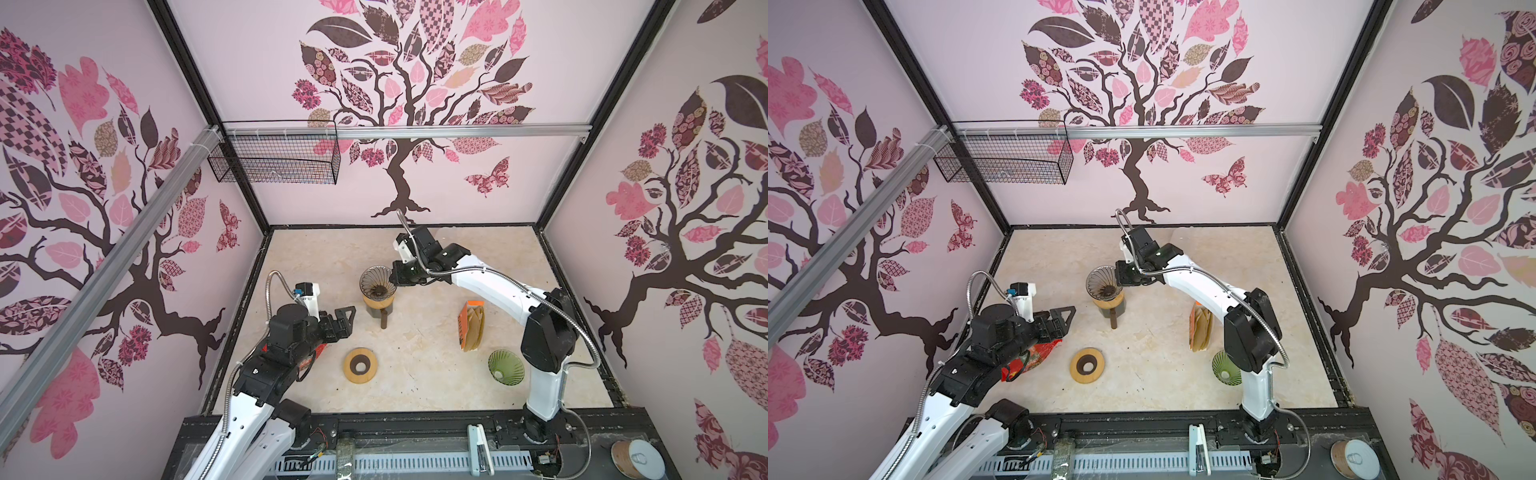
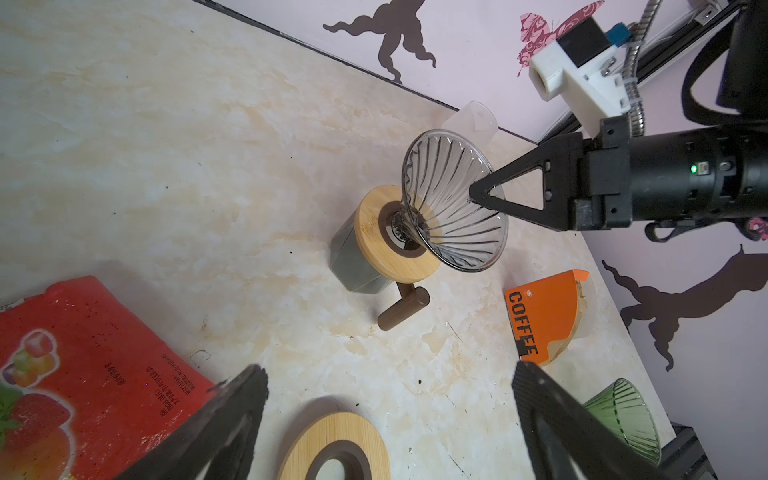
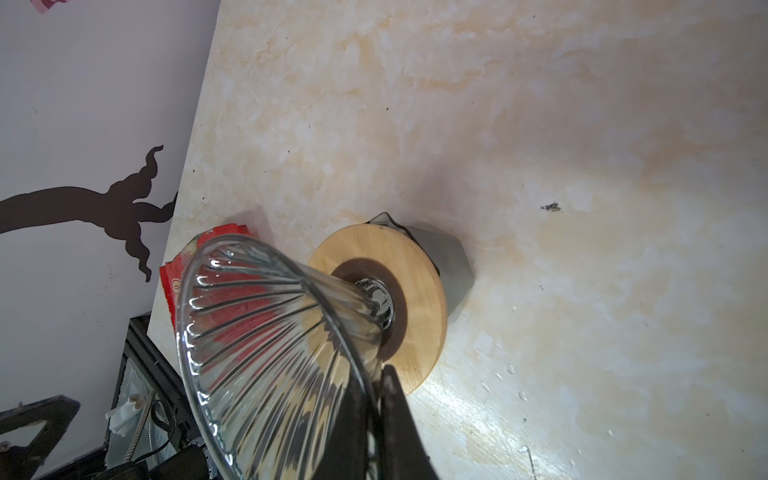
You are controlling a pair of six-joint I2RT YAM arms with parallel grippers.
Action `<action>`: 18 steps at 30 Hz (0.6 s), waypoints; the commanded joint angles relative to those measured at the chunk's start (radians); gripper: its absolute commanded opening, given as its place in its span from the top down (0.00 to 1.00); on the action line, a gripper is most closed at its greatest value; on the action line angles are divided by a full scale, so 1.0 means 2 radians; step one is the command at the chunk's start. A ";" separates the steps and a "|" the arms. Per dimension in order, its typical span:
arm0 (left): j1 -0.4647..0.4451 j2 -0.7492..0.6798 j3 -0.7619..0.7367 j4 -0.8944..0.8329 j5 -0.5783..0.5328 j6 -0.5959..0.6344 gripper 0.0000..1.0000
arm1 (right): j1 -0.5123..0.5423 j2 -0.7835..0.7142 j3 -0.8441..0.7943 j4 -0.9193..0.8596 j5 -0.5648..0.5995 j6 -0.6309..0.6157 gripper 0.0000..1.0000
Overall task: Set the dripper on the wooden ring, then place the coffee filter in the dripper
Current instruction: 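Lower the glass dripper into the bamboo holder ring with the right gripper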
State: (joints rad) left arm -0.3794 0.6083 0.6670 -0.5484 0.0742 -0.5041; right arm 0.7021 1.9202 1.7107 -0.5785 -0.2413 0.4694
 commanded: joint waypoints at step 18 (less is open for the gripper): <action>0.005 0.013 0.020 0.012 0.016 0.009 0.05 | 0.003 0.058 0.048 -0.047 -0.019 -0.008 0.91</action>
State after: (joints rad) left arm -0.3752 0.6216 0.6674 -0.5476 0.0921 -0.5014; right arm 0.7017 1.9850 1.7706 -0.6197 -0.2630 0.4671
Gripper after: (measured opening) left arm 0.950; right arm 0.089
